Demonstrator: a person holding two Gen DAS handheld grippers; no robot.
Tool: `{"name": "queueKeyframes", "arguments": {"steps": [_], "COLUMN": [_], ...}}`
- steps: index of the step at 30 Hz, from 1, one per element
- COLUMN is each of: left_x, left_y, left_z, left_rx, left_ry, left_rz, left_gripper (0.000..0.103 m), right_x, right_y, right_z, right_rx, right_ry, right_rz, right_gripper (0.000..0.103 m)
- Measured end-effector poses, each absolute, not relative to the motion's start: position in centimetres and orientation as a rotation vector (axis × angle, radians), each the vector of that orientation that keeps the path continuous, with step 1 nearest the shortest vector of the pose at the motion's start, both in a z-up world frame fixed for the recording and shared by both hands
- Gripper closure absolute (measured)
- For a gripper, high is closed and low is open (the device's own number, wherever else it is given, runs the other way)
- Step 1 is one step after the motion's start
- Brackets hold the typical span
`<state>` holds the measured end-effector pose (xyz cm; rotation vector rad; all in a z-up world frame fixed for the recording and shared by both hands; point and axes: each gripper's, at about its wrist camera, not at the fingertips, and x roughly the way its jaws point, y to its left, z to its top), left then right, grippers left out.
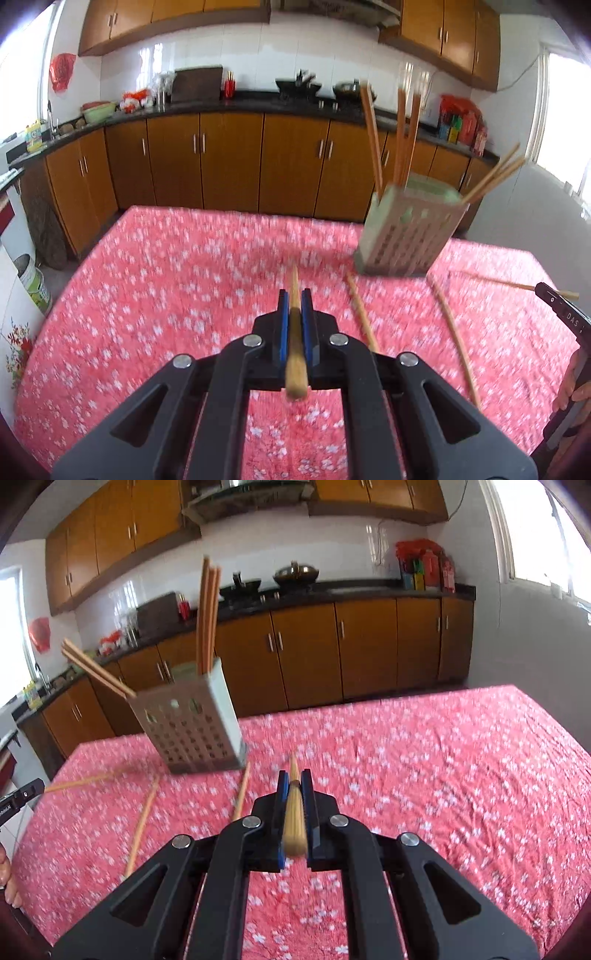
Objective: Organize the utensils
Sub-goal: 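Lift both held chopsticks and carry them over the metal holder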
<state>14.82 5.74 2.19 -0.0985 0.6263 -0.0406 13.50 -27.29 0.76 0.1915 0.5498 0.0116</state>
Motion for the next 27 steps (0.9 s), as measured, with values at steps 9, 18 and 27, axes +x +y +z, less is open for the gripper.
{"name": "queueKeyframes", "arguments": {"steps": [9, 18, 27], "left_x": [14.4, 14.2, 14.4], "left_y": [5.8, 4.8, 1.6], "left_z": [5.7, 8.2, 12.7], "left_rx": [-0.109, -0.114, -0.110], "left_ry": [0.541, 0.487, 0.364], "left_rz": [-0.051, -0.096, -0.174], "left_gripper": [0.095, 0.095, 0.095], "right_x": [13.2, 12.9, 12.5], "right_y": [-27.4, -26.5, -24.7], "right_z": [3.5, 7.1, 11.8], "right_rx": [0.203, 0.214, 0.225], "right_ry": [0.469, 0.378, 0.228], "right_rz": [0.025, 0.079, 0.165], "right_gripper": [0.095, 0.096, 0.096]}}
